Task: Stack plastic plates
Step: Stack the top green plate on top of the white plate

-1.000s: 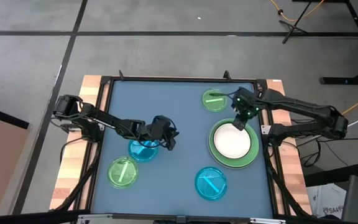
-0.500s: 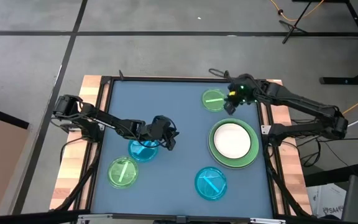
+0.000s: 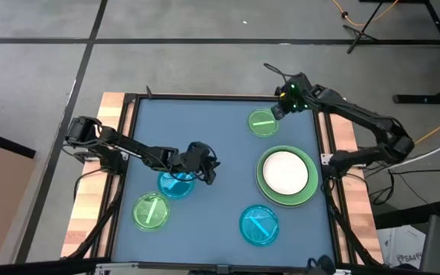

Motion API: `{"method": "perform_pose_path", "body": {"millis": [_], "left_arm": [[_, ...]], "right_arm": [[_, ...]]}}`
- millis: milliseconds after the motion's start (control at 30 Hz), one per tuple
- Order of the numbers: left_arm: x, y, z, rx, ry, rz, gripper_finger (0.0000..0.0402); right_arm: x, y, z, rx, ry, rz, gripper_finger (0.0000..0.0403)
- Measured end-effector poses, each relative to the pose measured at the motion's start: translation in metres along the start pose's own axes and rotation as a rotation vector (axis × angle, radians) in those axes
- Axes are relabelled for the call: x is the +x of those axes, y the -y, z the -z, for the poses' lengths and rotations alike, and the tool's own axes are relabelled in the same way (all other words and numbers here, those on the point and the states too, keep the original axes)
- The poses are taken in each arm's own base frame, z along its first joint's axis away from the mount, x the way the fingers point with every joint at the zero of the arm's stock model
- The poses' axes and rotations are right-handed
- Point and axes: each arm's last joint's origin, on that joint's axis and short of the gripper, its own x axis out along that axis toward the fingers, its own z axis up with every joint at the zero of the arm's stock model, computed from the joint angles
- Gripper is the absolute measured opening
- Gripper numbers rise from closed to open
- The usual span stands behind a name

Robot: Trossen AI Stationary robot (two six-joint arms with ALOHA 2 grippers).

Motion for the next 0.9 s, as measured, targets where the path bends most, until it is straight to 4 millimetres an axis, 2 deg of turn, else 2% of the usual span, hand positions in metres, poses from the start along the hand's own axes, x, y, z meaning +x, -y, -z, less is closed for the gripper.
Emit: {"method": "perform_pose_path", "body": {"millis": [367, 633, 900], "left_arm": [[0.000, 0.000, 0.000, 0.000, 0.000, 0.000, 0.0110], [0.000, 0.000, 0.000, 0.000, 0.000, 0.000, 0.0110], [0.000, 0.000, 0.000, 0.000, 0.000, 0.000, 0.0110]], "right_arm": [[0.055, 0.039, 0.001, 0.131, -0.151, -0.005, 0.0104], [0.083, 0.042, 0.007, 0.141, -0.217, -0.016, 0.0104], [0.099, 0.044, 0.009, 0.144, -0.241, -0.020, 0.0104]]}}
